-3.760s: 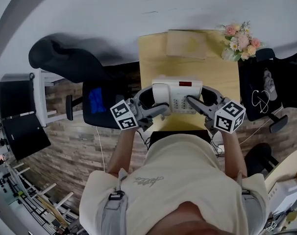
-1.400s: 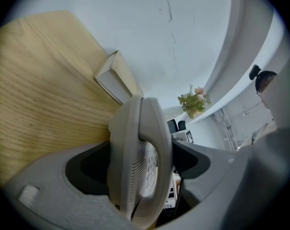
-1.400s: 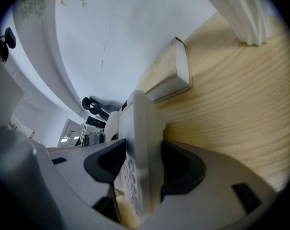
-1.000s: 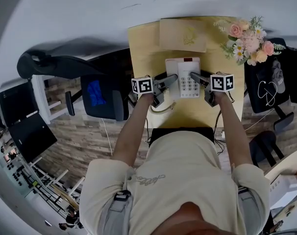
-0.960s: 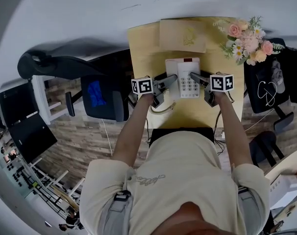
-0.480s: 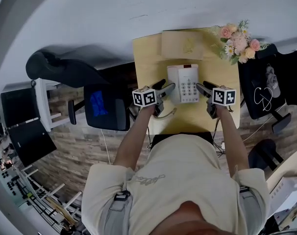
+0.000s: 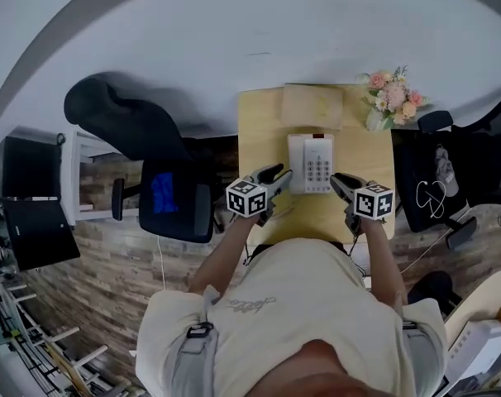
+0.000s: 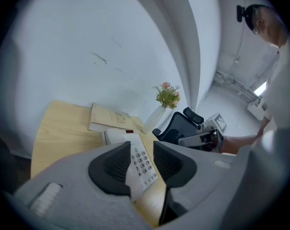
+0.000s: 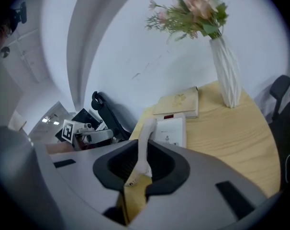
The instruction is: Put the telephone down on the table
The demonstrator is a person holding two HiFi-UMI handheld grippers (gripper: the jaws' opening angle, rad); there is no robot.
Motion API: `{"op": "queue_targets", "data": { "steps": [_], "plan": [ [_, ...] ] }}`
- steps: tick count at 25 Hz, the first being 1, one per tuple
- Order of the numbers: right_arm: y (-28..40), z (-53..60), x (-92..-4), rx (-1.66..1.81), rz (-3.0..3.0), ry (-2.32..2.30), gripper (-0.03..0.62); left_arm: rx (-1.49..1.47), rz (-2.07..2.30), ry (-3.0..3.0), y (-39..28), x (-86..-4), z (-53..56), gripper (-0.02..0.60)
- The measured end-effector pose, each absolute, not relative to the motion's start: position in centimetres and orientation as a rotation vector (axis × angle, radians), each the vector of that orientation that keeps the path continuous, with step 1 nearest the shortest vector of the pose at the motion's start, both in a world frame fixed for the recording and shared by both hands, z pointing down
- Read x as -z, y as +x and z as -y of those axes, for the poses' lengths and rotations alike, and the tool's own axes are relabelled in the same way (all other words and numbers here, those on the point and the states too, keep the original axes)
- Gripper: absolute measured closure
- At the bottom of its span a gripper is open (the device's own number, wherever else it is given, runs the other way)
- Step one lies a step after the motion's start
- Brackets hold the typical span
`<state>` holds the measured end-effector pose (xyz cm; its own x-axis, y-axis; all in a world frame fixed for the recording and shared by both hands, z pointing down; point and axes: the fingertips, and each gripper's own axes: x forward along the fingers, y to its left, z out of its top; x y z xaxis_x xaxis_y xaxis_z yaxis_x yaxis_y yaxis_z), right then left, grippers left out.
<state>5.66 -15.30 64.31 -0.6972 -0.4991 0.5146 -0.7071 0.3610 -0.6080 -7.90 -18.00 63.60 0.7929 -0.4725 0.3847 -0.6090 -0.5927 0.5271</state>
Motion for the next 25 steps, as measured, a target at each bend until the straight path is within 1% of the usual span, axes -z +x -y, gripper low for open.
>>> {"op": "queue_targets", "data": {
  "steps": [1, 2, 4, 7, 9, 14, 21, 25],
  "plan": [
    [5.4, 15.2, -63.7, -1.202, 2.391, 1.076, 0.553, -0.279, 0.818, 2.334, -8.1, -63.1, 17.7, 0.457],
    [5.3, 15.2, -63.0, -1.162, 2.403, 1.072, 0.571, -0.285, 0.836, 2.348, -8.4, -62.6, 17.4, 0.493],
    [4.9, 15.3, -61.5, -1.115, 2.433, 1.073, 0.582, -0.288, 0.855, 2.364, -8.7, -61.8, 16.9, 0.525],
    [4.6, 15.3, -59.1, -1.059, 2.482, 1.082, 0.591, -0.28, 0.856, 2.384, -8.9, -60.4, 16.4, 0.557],
    [4.2, 15.4, -57.0, -0.96, 2.52, 1.091, 0.592, -0.283, 0.853, 2.411, -8.9, -59.0, 16.3, 0.564],
    [2.7, 16.6, -50.2, -0.528, 2.59, 1.131, 0.592, -0.339, 0.915, 2.516, -9.2, -54.0, 16.8, 0.565],
    [2.0, 17.1, -44.2, -0.432, 2.701, 1.144, 0.592, -0.291, 0.918, 2.679, -8.3, -46.4, 18.0, 0.565],
    [2.6, 17.2, -40.5, -0.284, 2.696, 1.209, 0.592, -0.262, 0.951, 2.767, -8.1, -42.8, 18.9, 0.565]
  ]
}}
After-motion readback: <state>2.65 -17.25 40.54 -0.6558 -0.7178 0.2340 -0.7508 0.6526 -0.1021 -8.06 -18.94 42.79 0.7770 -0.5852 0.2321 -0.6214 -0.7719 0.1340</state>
